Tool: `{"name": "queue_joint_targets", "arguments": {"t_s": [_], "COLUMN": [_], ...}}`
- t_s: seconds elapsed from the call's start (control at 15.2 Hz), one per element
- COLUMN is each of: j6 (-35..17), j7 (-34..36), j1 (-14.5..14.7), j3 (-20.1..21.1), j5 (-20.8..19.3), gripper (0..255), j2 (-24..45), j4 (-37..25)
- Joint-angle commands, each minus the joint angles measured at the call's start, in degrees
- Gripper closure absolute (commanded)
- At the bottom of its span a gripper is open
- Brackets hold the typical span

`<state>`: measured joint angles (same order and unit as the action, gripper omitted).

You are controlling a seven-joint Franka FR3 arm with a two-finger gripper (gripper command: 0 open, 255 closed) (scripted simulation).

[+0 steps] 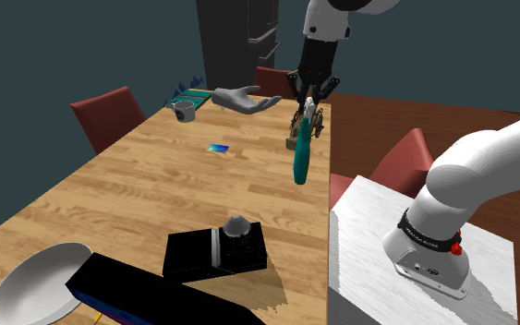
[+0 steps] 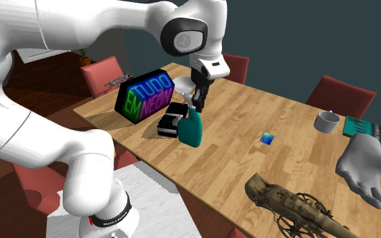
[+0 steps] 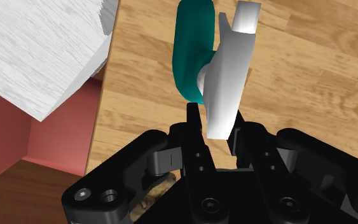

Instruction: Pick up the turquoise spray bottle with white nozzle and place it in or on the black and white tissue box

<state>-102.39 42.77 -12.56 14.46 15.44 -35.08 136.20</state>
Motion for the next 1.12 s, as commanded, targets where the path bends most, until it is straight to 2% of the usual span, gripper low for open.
{"name": "queue_joint_targets", "arguments": {"t_s": [0.0, 0.53, 1.06], "j6": [1.68, 7.09, 8.75], "j7": [0.12, 0.88, 12.45], "j1": [-0.12, -0.38, 2.08], "j3": [-0.3, -0.96, 7.93], "j5": [-0.27, -0.94, 2.0], "gripper": [255, 255, 255], "j2": [0.06, 0.58, 5.5], "j4": [-1.71, -7.69, -16.76]}}
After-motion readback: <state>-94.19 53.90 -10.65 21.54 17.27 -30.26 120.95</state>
